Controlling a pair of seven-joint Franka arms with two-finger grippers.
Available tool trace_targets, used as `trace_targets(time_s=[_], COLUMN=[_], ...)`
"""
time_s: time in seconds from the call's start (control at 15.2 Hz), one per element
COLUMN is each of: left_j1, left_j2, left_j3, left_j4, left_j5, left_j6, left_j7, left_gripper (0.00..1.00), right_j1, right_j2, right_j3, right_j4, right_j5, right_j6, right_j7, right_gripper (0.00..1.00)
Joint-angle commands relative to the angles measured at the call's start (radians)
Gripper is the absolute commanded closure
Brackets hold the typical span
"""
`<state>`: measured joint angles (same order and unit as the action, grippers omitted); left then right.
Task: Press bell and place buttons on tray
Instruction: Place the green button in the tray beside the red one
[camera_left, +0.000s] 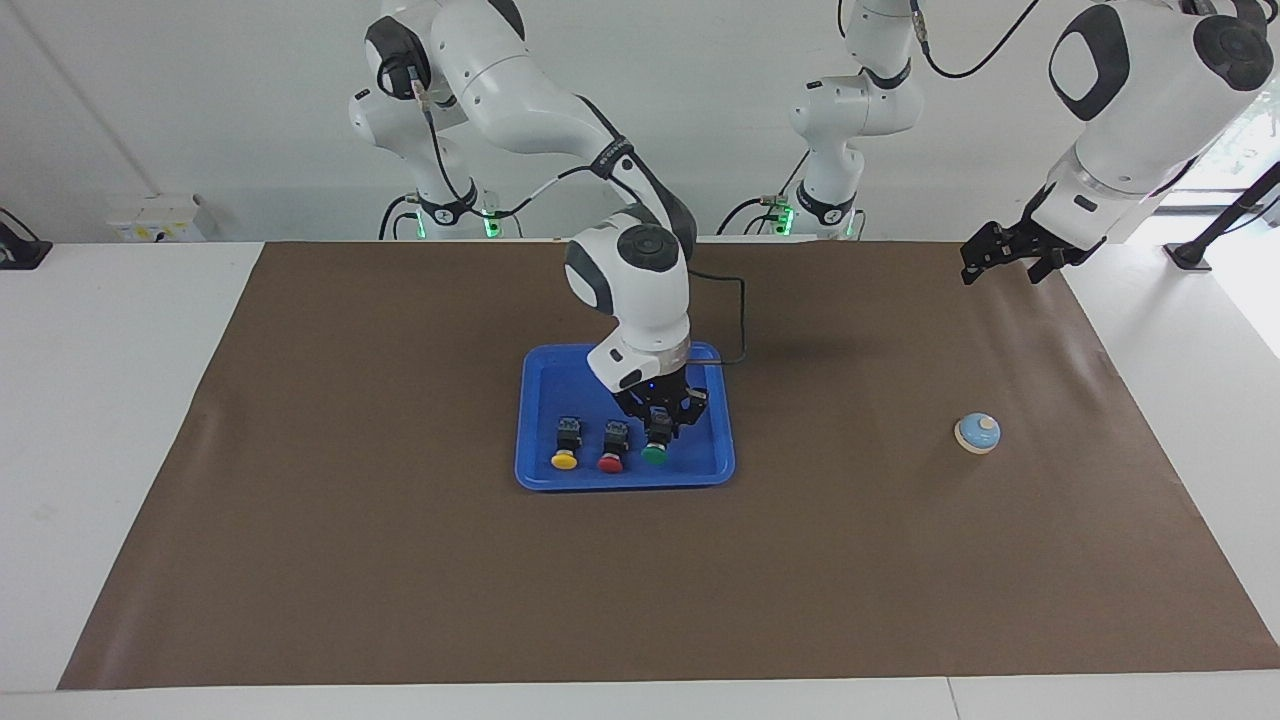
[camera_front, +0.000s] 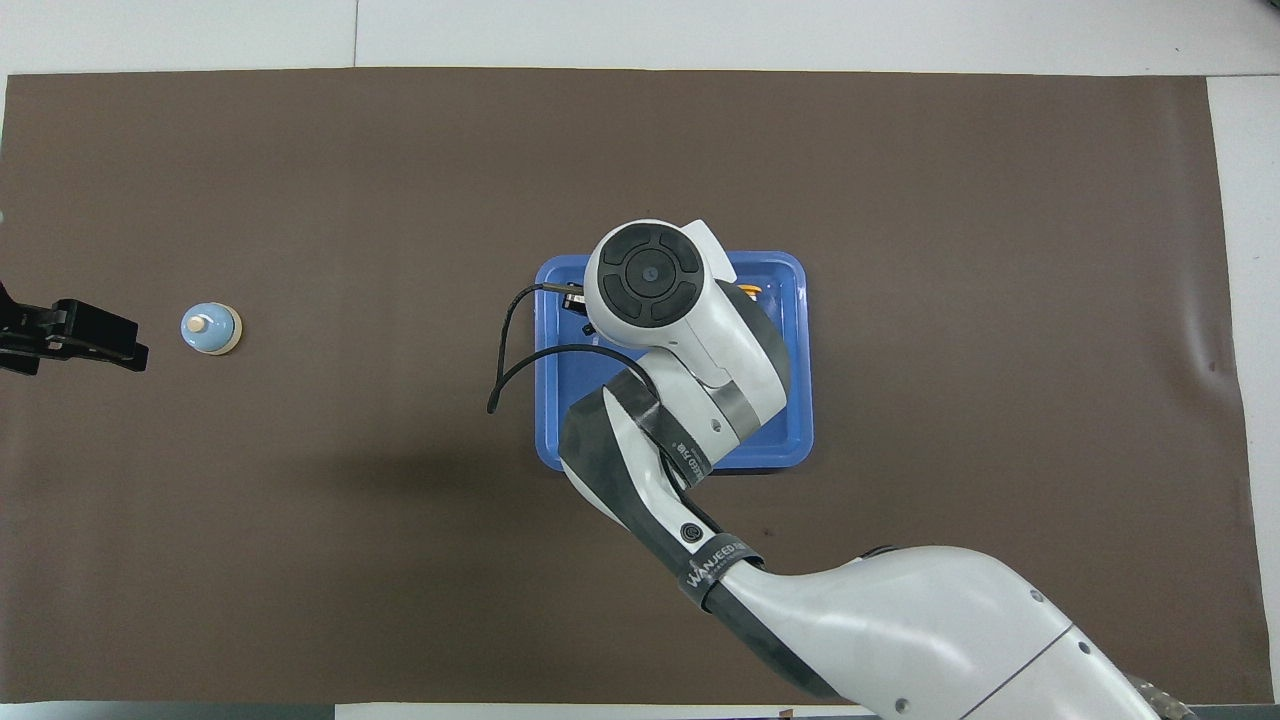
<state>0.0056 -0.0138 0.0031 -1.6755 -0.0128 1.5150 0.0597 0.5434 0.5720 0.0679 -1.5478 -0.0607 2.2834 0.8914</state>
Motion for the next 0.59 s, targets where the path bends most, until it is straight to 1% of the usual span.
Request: trace_targets(time_s=[0.0, 0.26, 0.33, 0.39, 0.53], left_j1=[-0.002, -0.002, -0.002, -0.002, -0.002], left_j2=[-0.003, -0.003, -0.003, -0.003, -0.003], left_j3=[0.005, 0.005, 0.005, 0.005, 0.005], left_j4=[0.013, 0.013, 0.013, 0.013, 0.013], left_j5=[0.002, 0.002, 0.002, 0.002, 0.002], left_j6=[-0.019, -0.019, -0.019, -0.021, -0.019], left_j7=[-0.001, -0.001, -0.001, -0.001, -0.001], left_gripper=[0.0, 0.0, 0.0, 0.0, 0.0], right_j1=[0.007, 0.007, 0.007, 0.01, 0.009], right_j2=[0.003, 0.002, 0.0, -0.003, -0.012], right_j3=[0.001, 0.001, 0.001, 0.001, 0.001], right_j4=[-0.058, -0.089, -0.089, -0.084, -0.058], right_j5=[-0.005, -0.007, -0.007, -0.005, 0.008], right_j6=[0.085, 0.116, 0.108, 0.091, 0.03], right_j7=[0.012, 0.006, 0.011, 0.017, 0.04], right_gripper=[1.0, 1.0, 0.29, 0.0, 0.0])
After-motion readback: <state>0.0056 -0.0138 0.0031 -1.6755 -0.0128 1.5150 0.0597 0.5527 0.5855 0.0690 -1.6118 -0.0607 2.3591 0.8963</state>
